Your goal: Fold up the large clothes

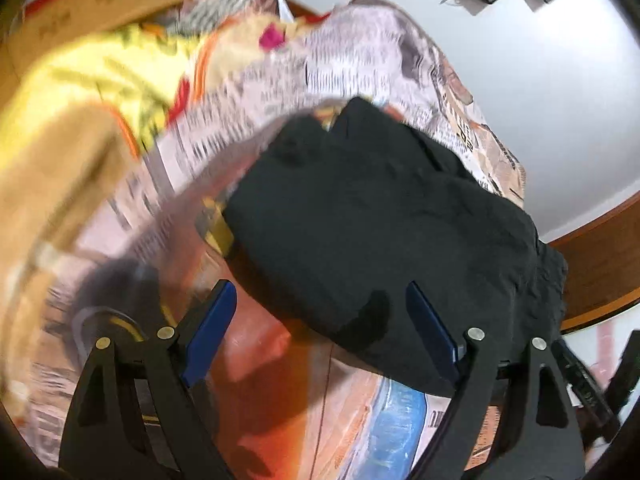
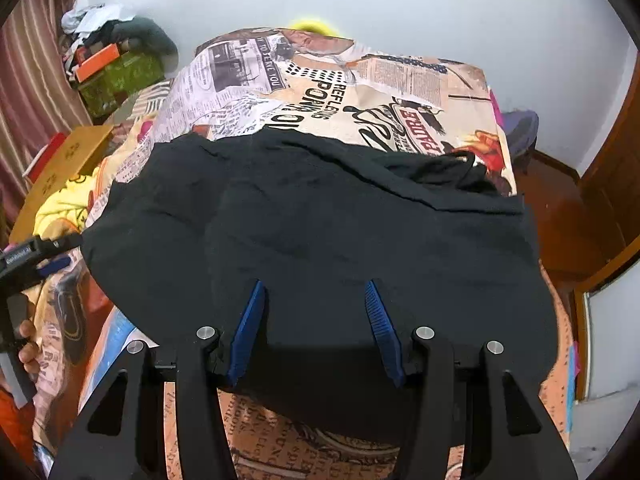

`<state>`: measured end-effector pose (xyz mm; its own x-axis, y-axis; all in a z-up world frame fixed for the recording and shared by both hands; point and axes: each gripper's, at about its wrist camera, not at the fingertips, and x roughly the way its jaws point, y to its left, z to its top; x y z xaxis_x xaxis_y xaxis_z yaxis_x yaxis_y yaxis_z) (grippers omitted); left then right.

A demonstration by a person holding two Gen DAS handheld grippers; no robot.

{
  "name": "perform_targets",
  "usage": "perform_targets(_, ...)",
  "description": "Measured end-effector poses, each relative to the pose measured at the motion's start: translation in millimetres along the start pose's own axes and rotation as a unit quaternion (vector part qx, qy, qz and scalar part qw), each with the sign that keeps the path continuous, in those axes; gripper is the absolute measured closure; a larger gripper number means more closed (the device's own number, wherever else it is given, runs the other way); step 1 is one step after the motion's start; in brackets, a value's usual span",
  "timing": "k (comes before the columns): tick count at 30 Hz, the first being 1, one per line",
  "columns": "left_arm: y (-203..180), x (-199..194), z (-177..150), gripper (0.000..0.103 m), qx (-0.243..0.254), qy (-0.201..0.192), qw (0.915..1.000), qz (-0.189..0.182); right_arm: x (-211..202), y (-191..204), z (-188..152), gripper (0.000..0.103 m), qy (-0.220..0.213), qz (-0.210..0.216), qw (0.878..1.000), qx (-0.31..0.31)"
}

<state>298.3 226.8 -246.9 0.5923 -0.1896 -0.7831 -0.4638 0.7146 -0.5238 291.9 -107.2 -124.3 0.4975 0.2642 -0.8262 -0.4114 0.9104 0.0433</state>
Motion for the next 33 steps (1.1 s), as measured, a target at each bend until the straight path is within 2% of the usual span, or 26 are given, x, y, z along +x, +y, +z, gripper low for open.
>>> perform_targets(2,7.4,12.4,-1.1,0.017,-0.025,0.019,0.9991,-0.029,0.2,-3.9,-0.3,0.047,-0.002,0.002,1.000,0.007)
perform_targets(5,20.1,34.7,-4.4,0.017,-0.081,0.048,0.9921,-0.083,2.1,-6.5,-0.5,0.045,-0.002,0.008,1.000,0.015)
perform_targets(7,21.5,42.2,-1.3,0.017,-0.093,0.046,0.9890,-0.105,3.5,-6.0,-0.4,0.045,-0.004,0.006,1.000,0.012)
perform_targets(13,17.2,65.5,16.9,0.017,-0.107,0.015,0.9881,-0.109,5.5,-2.7,-1.1,0.044,-0.005,-0.001,1.000,0.000)
perform_targets(14,15.1,66.4,17.9,0.023,-0.104,0.010,0.9890,-0.105,5.5,-3.4,-0.2,0.044,-0.001,0.000,1.000,0.001)
perform_targets(15,11.2,66.7,19.0,0.035,-0.100,0.003,0.9909,-0.091,5.1,-3.8,1.1,0.044,0.004,0.001,1.000,0.003)
perform_targets(16,7.8,66.3,19.8,0.039,-0.093,0.001,0.9927,-0.077,4.9,-4.6,2.3,0.044,0.010,0.002,1.000,0.005)
perform_targets(18,0.1,60.7,21.4,0.057,-0.072,-0.005,0.9960,-0.052,2.2,-4.5,4.5,0.044,0.022,-0.001,1.000,0.004)
perform_targets(20,-9.0,44.4,23.5,0.066,-0.044,-0.019,0.9984,-0.031,-2.3,-1.4,5.8,0.044,0.027,-0.010,1.000,-0.006)
perform_targets(24,-34.3,0.5,24.5,0.074,0.016,-0.066,0.9977,0.011,-20.3,13.1,4.4,0.044,0.014,-0.016,0.999,-0.028)
perform_targets(26,-51.1,-29.9,21.5,0.077,0.056,-0.102,0.9926,0.036,-28.4,23.3,2.6,0.044,0.006,-0.007,0.999,-0.035)
perform_targets(30,-82.6,-97.7,14.5,0.079,0.134,-0.166,0.9753,0.056,-33.0,47.6,-1.1,0.044,0.002,0.028,0.998,-0.048)
perform_targets(33,-102.6,-137.1,11.3,0.080,0.181,-0.200,0.9611,0.060,-16.4,68.3,-7.5,0.044,0.031,0.069,0.996,-0.047)
